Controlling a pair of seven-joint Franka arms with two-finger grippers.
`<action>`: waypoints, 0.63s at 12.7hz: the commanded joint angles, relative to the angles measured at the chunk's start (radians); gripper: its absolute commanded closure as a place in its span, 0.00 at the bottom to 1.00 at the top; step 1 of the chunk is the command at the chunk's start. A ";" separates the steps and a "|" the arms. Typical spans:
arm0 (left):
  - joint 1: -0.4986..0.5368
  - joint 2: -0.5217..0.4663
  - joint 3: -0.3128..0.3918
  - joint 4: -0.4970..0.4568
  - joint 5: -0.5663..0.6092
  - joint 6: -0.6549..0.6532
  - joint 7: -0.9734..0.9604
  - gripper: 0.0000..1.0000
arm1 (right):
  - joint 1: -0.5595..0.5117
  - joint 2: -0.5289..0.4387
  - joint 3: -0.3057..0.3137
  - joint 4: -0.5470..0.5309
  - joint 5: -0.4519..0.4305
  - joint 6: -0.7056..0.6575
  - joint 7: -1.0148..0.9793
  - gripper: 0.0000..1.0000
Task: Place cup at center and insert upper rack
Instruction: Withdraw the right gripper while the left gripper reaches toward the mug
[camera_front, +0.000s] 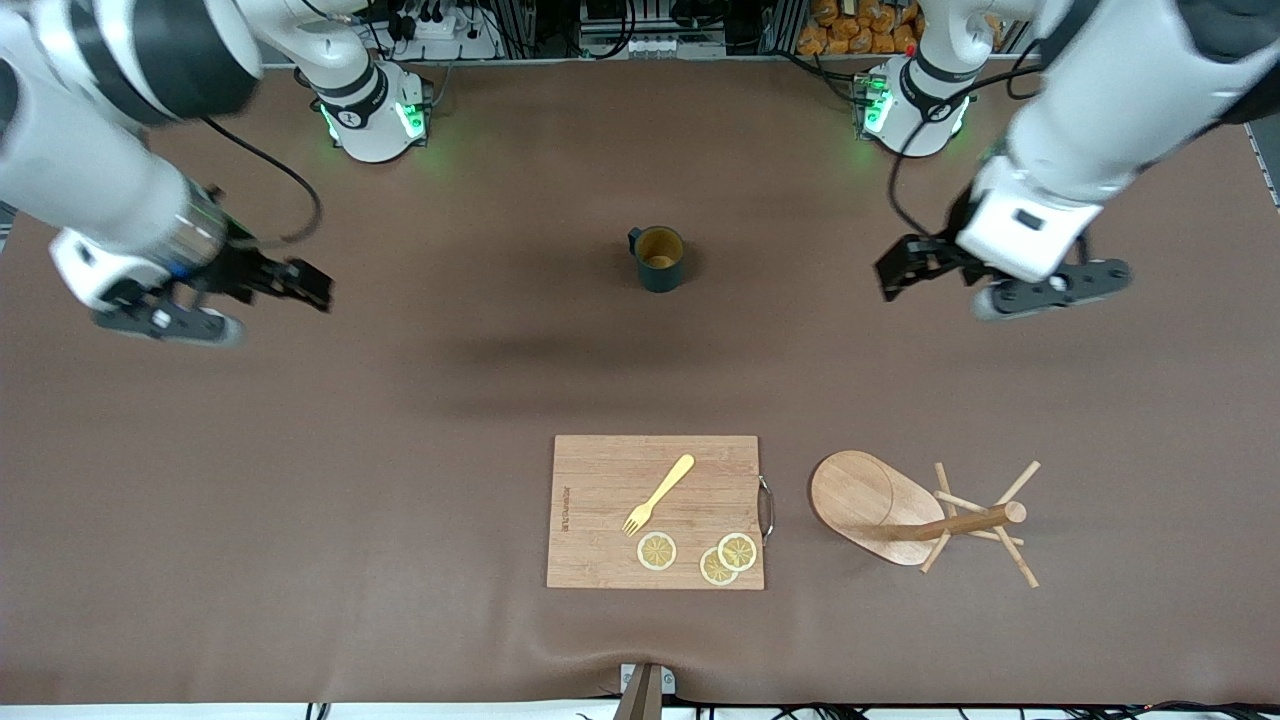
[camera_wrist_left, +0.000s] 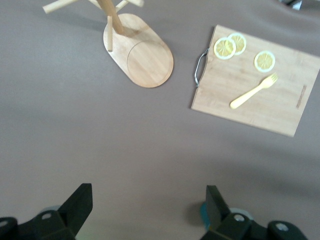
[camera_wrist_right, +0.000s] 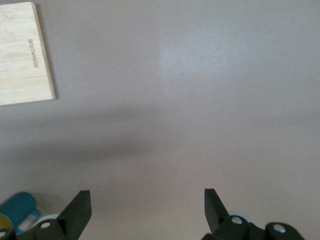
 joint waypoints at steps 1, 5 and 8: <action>-0.125 0.055 0.004 0.026 0.062 0.023 -0.191 0.00 | -0.039 -0.060 0.005 -0.029 -0.023 -0.030 -0.039 0.00; -0.330 0.136 0.004 0.027 0.189 0.054 -0.468 0.00 | -0.091 -0.057 0.001 -0.034 -0.019 0.017 -0.042 0.00; -0.493 0.227 0.005 0.044 0.270 0.066 -0.807 0.00 | -0.104 -0.051 0.002 -0.034 -0.008 0.082 -0.039 0.00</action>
